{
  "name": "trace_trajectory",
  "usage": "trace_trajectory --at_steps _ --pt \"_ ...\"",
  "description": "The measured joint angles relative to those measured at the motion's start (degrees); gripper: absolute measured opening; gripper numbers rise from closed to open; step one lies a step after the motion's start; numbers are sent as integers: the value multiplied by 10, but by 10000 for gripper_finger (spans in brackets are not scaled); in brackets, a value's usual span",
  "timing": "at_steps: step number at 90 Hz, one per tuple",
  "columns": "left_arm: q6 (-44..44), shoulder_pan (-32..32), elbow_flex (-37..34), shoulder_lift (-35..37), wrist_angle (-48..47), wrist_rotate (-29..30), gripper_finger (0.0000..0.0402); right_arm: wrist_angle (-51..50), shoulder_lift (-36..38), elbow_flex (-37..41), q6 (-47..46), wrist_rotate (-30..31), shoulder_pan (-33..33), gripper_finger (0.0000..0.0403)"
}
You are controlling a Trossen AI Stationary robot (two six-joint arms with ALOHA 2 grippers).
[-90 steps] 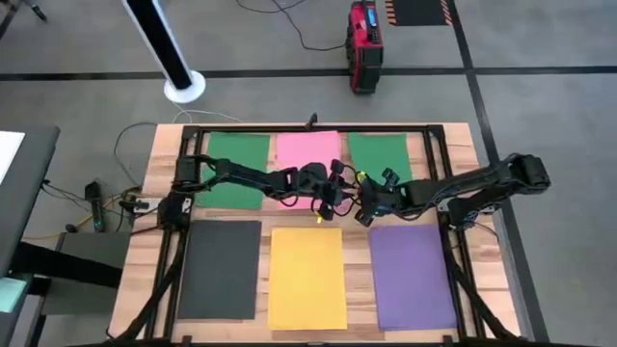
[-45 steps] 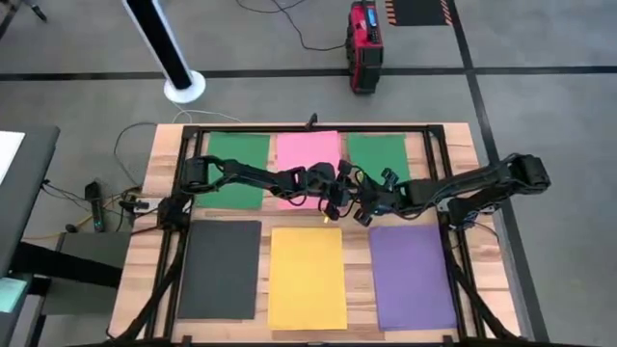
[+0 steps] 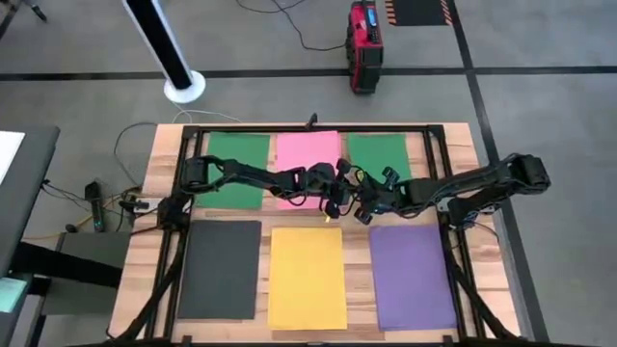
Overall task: Organize paper
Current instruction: Stack the green paper on top of the green paper, then stack the green paper on the top left green paper
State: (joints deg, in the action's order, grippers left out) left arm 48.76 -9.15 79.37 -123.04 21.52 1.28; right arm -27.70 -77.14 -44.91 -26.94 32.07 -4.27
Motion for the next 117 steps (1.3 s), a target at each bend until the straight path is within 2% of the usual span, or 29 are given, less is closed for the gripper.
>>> trace_trajectory --at_steps 11,27,40,48,57,72,88,117 --pt "0 2 0 1 -13 0 0 -6 0 -3 0 -8 -6 29" --pt "-4 2 0 1 -30 24 1 -4 1 -30 3 -45 -19 88" --pt "-13 5 0 1 -30 30 1 -69 1 -67 2 -91 -39 131" --pt "-15 4 0 1 -30 30 1 -140 0 -88 -25 -98 -55 144" --pt "-18 4 0 1 -34 30 1 -216 1 -103 -69 -96 -73 140" --pt "-22 5 0 1 -44 12 1 -295 2 -106 -130 -98 -128 110" --pt "-39 11 0 1 -91 -74 1 -306 2 -105 -185 -92 -204 87" --pt "-57 54 0 0 -132 -104 11 -306 2 -56 -349 -88 -303 71"
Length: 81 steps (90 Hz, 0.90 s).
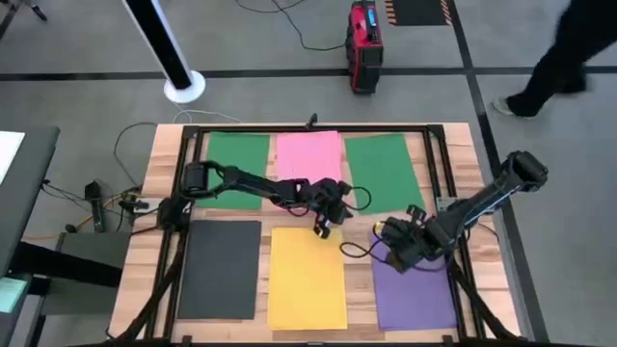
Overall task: Organize paper
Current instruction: Stack the green paper on the top left green paper
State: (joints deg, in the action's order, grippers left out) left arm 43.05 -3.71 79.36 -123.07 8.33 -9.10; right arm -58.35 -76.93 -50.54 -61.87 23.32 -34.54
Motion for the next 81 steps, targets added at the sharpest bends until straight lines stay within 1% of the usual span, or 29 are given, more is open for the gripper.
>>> trace_trajectory --at_steps 21,32,40,49,59,69,81 --pt "-42 -3 33 0 0 -22 58 1 0 6 -31 7 -21 71" --pt "-46 -12 44 0 -1 -44 85 1 0 6 -32 8 -22 71" --pt "-47 -15 49 -13 3 -47 98 2 0 6 -32 8 -22 71" --pt "-50 -16 78 -45 -28 -47 105 2 0 6 -32 8 -22 71" --pt "-43 -16 116 -79 -46 -24 107 3 0 6 -33 8 -22 71" --pt "-57 -22 154 -94 -57 -27 107 5 0 6 -32 8 -22 71" --pt "-67 -31 181 -108 -79 -29 108 3 0 6 -32 8 -22 71"
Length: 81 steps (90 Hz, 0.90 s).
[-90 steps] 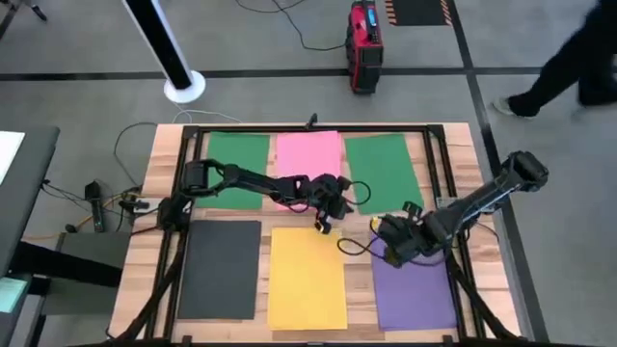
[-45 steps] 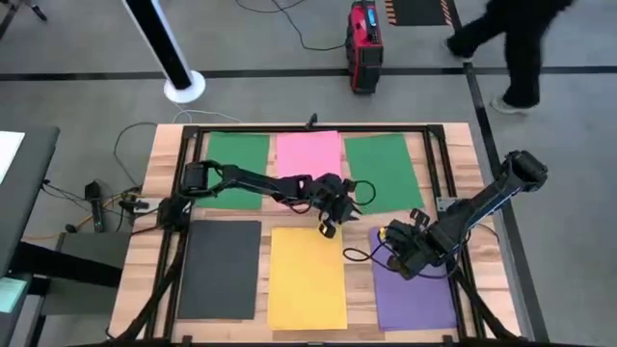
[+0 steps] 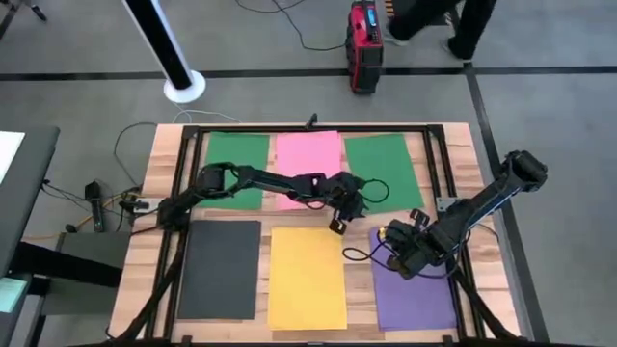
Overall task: Organize paper
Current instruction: Stack the green paper on the top left green paper
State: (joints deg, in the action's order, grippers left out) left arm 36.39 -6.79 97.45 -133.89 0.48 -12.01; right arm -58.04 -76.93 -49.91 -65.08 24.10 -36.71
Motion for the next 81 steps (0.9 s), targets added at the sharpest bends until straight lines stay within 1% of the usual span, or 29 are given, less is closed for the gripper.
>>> trace_trajectory --at_steps 6,12,20,38,44,55,65,68,74,81 --pt "-2 -4 2 -9 -38 -6 108 0 0 0 0 0 0 71" --pt "-2 -5 10 -24 -37 -11 108 1 0 0 0 0 0 71" --pt "-1 -5 11 -22 -44 -9 108 1 0 0 0 0 0 71" --pt "4 -12 10 -21 -32 32 107 0 0 0 0 0 0 71" --pt "15 -16 10 -21 -38 34 101 0 0 0 0 0 0 71" --pt "34 -16 10 -21 -54 35 74 0 0 0 1 0 0 71" --pt "56 -14 10 -21 -57 34 21 0 0 0 2 0 0 71" --pt "59 -14 10 -21 -57 35 11 0 0 0 2 0 0 71" --pt "70 -13 10 -21 -55 51 5 0 0 0 1 0 0 71" --pt "91 -9 10 -21 -52 89 1 0 0 0 1 0 0 71"
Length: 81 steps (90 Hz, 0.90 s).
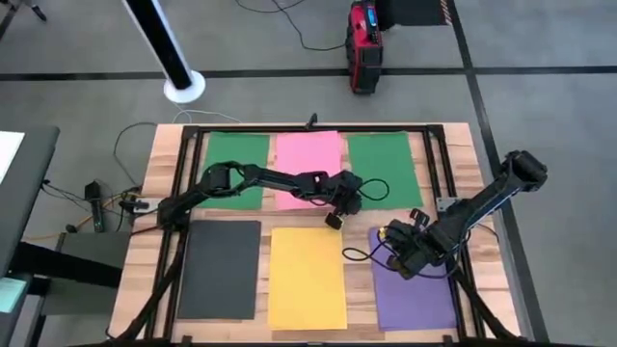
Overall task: Organize paper
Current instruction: Stack the green paper on the top left green paper
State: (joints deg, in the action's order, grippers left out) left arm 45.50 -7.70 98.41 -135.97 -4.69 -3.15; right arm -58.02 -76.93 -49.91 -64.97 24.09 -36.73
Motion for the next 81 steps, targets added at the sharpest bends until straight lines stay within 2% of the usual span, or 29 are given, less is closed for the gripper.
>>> trace_trajectory --at_steps 21,42,65,81 --pt "23 14 20 22 -27 46 1 1 0 0 -1 0 0 71" --pt "60 20 21 79 -61 93 0 2 0 0 -1 0 -3 71" --pt "79 18 22 141 -173 131 0 3 0 0 -1 0 -4 71" --pt "79 18 22 152 -269 177 0 4 0 0 1 0 -4 71"
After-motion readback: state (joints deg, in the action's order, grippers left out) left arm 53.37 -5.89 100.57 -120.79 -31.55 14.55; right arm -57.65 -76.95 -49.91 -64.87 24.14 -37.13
